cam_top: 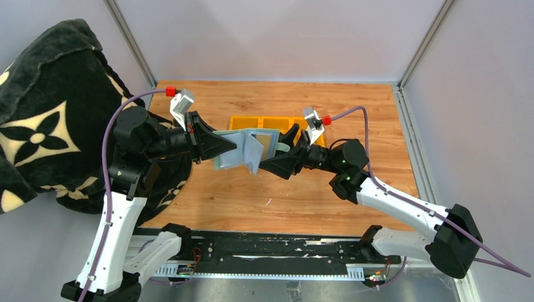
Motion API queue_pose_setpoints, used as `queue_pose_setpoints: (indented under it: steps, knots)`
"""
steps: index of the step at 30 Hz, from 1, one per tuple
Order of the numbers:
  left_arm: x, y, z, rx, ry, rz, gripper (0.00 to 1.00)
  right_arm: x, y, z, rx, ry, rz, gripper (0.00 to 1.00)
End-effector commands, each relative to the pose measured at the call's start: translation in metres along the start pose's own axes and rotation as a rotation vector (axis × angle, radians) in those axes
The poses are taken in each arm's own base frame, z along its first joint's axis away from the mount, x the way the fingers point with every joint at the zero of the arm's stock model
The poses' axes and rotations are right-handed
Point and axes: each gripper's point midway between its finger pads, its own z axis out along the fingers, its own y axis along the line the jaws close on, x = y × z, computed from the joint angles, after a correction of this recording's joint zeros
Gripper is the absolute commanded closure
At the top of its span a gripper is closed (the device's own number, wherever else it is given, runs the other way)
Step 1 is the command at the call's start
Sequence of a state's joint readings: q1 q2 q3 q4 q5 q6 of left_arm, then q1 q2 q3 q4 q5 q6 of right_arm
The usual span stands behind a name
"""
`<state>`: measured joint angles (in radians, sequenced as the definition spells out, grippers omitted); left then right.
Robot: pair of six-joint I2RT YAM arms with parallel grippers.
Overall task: Take the credit cards out of the card holder
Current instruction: Remove the credit card from the card holder.
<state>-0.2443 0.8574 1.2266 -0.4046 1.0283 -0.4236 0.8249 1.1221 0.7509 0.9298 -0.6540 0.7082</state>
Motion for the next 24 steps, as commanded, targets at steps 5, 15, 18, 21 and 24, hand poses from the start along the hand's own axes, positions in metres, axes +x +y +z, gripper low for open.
queue_pose_setpoints:
  steps: [5, 15, 18, 21, 24]
  knots:
    - [-0.008, -0.008, -0.002, 0.021, -0.017, 0.027, 1.0, -0.012, 0.03, 0.009, -0.08, -0.018, -0.085, 0.43]
    - [-0.005, -0.013, -0.003, 0.047, -0.016, 0.029, 1.0, -0.019, 0.005, 0.023, 0.223, 0.031, -0.198, 0.96]
    - [-0.002, -0.006, -0.004, 0.01, -0.012, 0.074, 0.74, -0.018, -0.009, 0.013, 0.347, 0.106, -0.245, 1.0]
    - [0.002, 0.001, -0.005, -0.026, 0.0, 0.091, 0.48, -0.017, -0.016, 0.003, 0.414, 0.168, -0.301, 1.0]
    - [0.002, 0.006, -0.006, -0.054, -0.01, 0.103, 0.25, -0.021, -0.021, -0.003, 0.467, 0.193, -0.321, 1.0]
